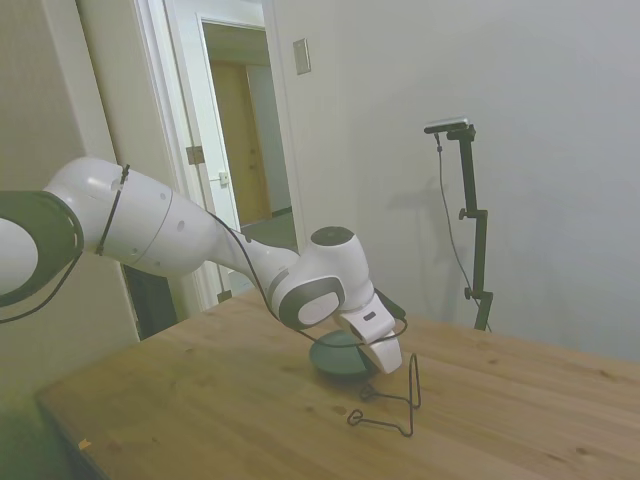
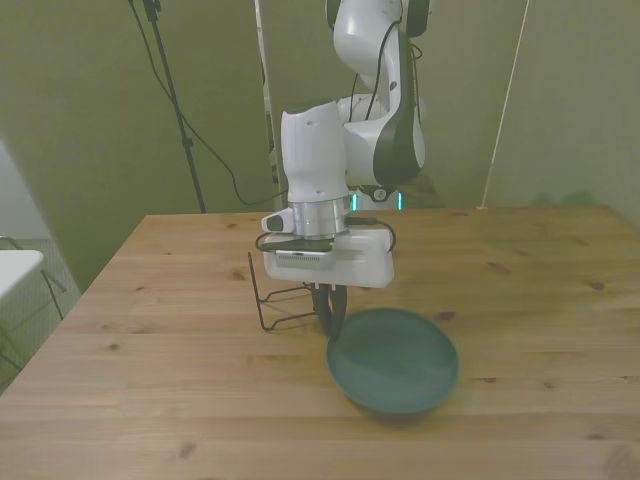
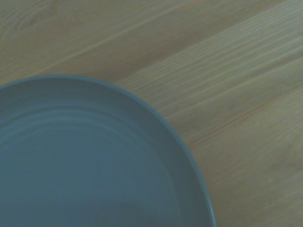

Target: Unload the plate

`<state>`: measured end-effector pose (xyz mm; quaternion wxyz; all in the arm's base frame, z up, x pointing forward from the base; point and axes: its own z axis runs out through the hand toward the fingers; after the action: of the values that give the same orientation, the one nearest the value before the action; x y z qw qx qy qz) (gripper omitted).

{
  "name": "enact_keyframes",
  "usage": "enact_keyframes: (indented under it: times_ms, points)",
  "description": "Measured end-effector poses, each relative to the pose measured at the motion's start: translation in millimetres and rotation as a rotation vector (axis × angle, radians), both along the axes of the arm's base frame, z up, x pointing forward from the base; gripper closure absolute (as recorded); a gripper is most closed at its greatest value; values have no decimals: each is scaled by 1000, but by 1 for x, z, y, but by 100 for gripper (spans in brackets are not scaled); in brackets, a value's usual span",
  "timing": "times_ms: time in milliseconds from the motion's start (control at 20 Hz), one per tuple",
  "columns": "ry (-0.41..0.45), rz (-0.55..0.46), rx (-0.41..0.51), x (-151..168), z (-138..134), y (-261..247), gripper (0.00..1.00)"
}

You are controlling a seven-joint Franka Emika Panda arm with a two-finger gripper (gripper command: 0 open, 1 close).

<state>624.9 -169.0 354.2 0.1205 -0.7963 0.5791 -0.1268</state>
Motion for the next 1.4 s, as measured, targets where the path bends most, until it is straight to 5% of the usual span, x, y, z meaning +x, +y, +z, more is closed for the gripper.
enact_keyframes:
  times_ms: [200,250,1000,1400]
  points:
    - [-2,0,0,0,1,1,100]
    - [-3,0,0,0,2,1,0]
    - [-19,0,1,-4,17,1,0]
    - [-45,34,34,-29,109,7,0]
